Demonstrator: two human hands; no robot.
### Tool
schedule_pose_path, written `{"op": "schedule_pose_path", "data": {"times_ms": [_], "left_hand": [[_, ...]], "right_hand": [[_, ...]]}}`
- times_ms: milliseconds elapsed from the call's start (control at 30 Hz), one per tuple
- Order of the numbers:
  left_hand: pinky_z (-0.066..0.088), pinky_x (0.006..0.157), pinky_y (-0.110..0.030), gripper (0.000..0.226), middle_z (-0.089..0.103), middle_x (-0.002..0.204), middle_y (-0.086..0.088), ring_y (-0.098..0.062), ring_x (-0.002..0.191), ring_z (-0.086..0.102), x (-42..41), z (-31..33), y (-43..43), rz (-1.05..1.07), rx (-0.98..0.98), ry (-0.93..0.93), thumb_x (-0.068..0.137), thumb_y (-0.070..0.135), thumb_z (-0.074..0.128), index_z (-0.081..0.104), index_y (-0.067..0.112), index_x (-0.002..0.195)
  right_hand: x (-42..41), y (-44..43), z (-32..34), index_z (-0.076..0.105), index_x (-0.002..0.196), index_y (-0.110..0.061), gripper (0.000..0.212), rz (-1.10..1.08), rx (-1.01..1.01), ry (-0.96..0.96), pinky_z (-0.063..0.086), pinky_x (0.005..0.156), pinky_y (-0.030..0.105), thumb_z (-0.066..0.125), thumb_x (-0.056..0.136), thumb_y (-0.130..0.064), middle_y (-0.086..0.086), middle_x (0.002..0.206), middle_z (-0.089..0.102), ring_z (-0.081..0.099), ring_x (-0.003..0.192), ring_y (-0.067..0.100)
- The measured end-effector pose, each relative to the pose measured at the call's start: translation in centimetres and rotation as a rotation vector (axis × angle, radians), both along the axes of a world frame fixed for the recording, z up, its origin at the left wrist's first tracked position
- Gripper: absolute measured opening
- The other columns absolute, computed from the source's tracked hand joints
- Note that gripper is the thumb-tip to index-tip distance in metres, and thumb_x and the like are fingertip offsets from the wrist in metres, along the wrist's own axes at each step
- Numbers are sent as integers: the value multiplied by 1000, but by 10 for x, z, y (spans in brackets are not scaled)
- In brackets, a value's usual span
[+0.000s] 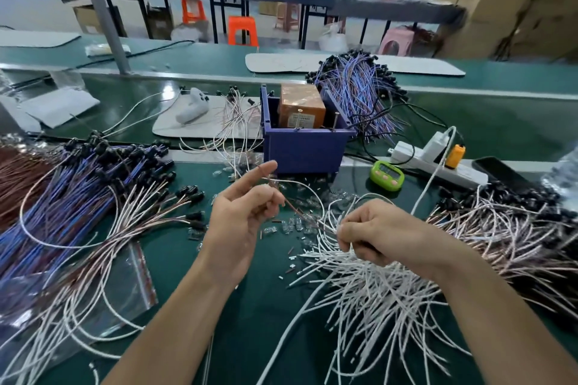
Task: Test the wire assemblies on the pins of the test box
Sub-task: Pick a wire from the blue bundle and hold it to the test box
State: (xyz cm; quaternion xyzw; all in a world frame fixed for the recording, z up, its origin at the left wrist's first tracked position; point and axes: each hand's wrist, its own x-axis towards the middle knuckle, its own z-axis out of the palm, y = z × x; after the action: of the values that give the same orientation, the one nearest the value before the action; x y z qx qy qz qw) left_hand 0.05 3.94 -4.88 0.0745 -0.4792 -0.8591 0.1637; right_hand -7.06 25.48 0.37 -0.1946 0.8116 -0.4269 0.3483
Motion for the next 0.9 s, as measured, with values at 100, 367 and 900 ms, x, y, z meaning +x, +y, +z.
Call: {"op": "schedule_pose_path", "data": {"times_ms": [100, 367, 900], "left_hand": [[55, 68, -21, 14, 70, 71, -4, -13, 67, 63, 0, 2, -1, 31, -37, -11, 87, 18, 73, 84, 18, 96], [50, 57, -19, 13, 72, 65, -7, -13, 58, 62, -3, 0, 9, 40, -217, -108, 89, 14, 73, 84, 16, 82], [54, 61, -18, 10, 76, 73, -5, -11, 63, 65, -12, 0, -15, 182, 23, -202, 80, 23, 76, 83, 18, 74]], "right_hand": [[0, 1, 0, 68, 73, -3, 29, 8, -4, -8, 23, 44, 24, 56, 98, -9, 8, 46, 46, 30, 41, 15], [13, -17, 7, 71, 106, -35, 13, -138, 232, 736, 49, 69, 13, 68, 93, -36, -21, 92, 72, 66, 80, -1], [-8, -44, 4, 76, 76, -17, 16, -205, -204, 415, 36, 49, 27, 73, 92, -17, -5, 53, 59, 44, 48, 10]]}}
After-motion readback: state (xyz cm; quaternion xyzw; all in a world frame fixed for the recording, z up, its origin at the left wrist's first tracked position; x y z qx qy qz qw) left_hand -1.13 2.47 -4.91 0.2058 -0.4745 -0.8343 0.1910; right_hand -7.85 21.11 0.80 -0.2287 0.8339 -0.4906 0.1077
